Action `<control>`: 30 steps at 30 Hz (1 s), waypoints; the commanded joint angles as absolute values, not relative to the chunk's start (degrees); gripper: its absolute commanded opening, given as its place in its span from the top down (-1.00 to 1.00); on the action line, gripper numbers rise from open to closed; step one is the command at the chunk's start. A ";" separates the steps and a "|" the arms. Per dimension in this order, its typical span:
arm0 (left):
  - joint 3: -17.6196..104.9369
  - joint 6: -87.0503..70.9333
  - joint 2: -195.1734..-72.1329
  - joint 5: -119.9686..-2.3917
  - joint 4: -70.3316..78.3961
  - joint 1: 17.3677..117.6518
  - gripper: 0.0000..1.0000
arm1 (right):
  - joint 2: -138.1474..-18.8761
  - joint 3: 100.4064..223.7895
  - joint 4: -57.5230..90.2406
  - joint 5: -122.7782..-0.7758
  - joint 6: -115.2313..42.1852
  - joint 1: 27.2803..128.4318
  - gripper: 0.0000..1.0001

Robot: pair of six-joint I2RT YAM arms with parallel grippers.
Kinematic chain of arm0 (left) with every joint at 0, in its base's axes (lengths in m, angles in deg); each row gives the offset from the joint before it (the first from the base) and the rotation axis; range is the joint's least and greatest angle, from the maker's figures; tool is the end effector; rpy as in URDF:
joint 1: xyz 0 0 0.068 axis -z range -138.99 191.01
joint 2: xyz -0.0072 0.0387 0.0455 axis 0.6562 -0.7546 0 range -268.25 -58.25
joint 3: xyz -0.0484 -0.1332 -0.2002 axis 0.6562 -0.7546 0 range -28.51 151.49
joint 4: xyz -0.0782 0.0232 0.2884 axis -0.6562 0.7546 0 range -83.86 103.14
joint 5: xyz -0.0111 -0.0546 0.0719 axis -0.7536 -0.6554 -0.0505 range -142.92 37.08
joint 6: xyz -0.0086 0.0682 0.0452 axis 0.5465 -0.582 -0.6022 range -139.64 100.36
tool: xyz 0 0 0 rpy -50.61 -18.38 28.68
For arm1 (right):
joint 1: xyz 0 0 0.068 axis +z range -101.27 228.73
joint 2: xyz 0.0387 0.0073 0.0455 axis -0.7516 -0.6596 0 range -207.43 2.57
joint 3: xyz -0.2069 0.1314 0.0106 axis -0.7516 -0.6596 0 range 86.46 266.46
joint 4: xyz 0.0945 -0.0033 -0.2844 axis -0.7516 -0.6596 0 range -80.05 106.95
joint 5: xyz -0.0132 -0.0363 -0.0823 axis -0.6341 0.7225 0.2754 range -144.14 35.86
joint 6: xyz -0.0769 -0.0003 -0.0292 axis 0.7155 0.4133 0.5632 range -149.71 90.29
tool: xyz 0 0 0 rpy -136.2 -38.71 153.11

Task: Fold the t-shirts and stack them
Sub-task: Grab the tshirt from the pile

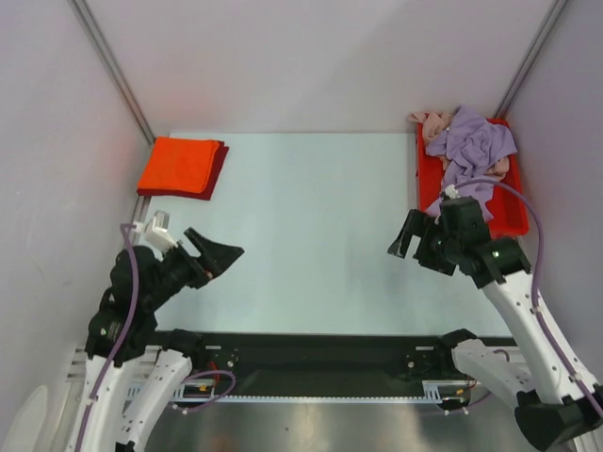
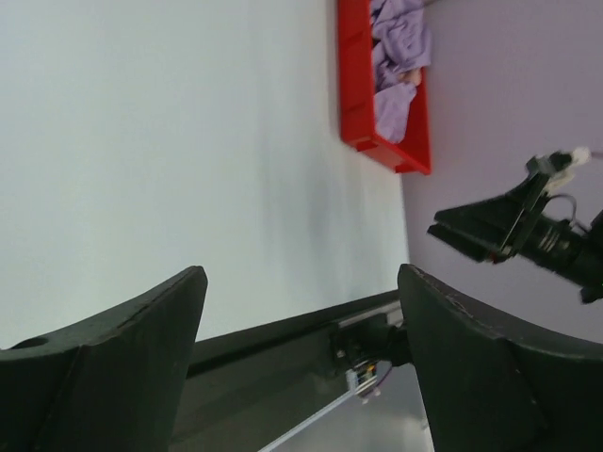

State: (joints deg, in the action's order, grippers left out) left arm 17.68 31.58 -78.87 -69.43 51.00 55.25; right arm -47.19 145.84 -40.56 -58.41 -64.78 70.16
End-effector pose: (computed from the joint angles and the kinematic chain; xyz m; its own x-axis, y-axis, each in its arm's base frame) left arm 0.1558 -0.0605 0.3267 -0.5872 -0.6220 -0.5180 0.0609 0.6041 -0.7946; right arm 0.2185 0.0916 0.2923 -0.8014 0.3010 -0.5169 0.0605 0.9005 0.4306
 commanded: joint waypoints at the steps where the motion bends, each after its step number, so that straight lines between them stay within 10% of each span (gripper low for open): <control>1: 24.47 20.83 -89.23 -70.78 53.15 55.42 -0.75 | -52.09 147.81 -42.38 -60.54 -58.03 64.74 -0.99; 17: 36.79 5.68 -105.35 -57.67 55.18 68.77 -0.59 | -83.63 168.54 -24.45 -63.47 -54.49 33.63 -0.81; 30: 32.66 -1.27 -107.38 -60.04 48.41 69.49 -0.55 | -108.68 190.33 -28.20 -50.19 -46.67 33.26 -0.37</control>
State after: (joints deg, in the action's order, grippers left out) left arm 33.33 2.25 -107.44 -60.01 51.63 69.11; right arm -105.26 184.33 -25.22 -55.94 -50.20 32.59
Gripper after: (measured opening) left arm 0.776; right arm 0.698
